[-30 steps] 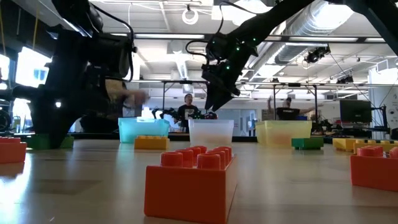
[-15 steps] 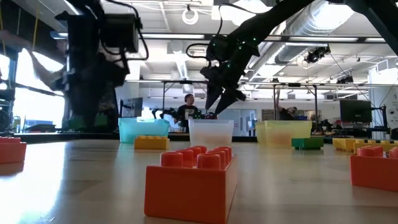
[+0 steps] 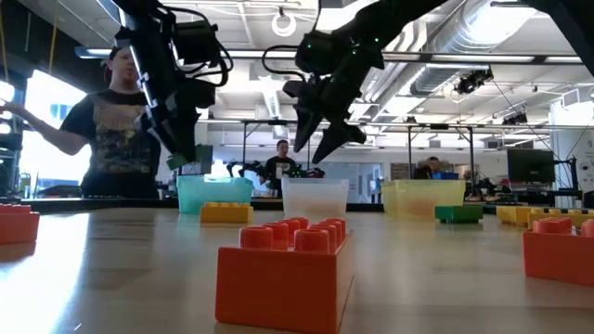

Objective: Sort & place blocks by color
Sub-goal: Put the green game piece into the green bin

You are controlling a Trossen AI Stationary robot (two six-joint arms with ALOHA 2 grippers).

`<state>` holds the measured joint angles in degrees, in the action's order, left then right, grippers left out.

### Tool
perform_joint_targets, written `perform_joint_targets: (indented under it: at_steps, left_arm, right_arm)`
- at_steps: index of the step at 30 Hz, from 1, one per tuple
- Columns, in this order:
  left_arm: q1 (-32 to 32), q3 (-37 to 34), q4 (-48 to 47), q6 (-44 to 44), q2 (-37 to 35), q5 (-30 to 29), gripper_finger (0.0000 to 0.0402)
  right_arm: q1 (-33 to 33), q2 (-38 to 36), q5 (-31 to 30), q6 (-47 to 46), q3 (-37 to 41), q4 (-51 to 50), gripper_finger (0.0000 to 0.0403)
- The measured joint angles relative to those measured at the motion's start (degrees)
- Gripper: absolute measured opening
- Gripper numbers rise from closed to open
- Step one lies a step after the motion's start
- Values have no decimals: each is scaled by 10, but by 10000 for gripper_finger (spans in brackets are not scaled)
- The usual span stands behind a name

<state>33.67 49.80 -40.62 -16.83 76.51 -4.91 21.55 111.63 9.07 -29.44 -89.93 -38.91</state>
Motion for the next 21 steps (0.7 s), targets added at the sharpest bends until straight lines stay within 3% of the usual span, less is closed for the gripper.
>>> perform_joint_targets:
  at_steps: [12, 21]
  left_arm:
    - [108, 0, 162, 148, 2, 29, 108]
    - [134, 1, 201, 216, 31, 30, 158]
  right_arm:
    - [-107, 0, -71, -157, 0, -20, 213]
    - [-196, 0, -189, -301, 0, -150, 213]
